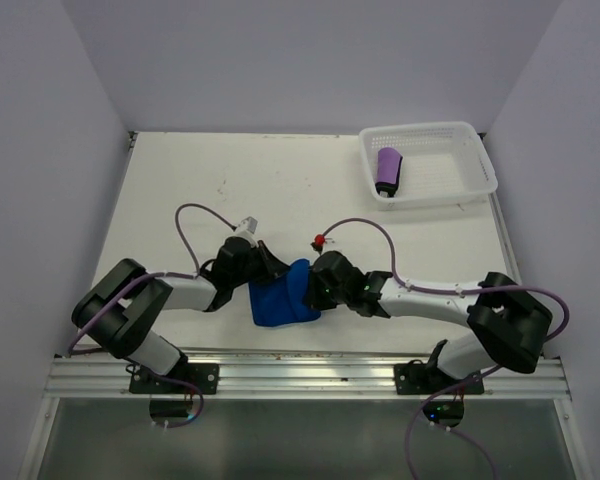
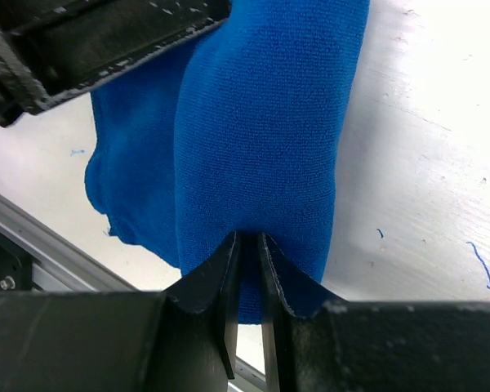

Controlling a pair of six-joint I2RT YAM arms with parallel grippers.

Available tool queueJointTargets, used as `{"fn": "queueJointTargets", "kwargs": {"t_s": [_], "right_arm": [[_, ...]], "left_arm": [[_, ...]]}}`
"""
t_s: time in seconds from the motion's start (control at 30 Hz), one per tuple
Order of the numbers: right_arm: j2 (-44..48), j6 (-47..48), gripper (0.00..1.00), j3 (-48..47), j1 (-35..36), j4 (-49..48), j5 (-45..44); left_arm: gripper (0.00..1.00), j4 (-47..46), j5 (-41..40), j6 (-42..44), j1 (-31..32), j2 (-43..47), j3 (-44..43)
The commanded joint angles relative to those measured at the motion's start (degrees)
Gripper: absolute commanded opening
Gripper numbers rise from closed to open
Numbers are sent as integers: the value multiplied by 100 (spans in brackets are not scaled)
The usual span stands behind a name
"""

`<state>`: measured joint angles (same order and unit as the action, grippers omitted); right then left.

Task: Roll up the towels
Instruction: Roll the towel

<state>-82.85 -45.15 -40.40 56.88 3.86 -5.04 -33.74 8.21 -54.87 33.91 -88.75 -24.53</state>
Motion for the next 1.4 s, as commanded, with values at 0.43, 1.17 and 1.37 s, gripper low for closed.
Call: {"fn": "queueJointTargets", "kwargs": {"t_s": [0.43,1.17,1.37], "right_arm": [[-276,155,18,-214,165,432,-366],[-188,-152,20,-126,174,476,-586],[-100,-188,26,-108,165,484,-551]], "left_arm": [[44,1687,469,338,-974,1888,-623],[2,-176,410,-507,475,1010,580],[1,-151,111,-446,652,658,643]]}}
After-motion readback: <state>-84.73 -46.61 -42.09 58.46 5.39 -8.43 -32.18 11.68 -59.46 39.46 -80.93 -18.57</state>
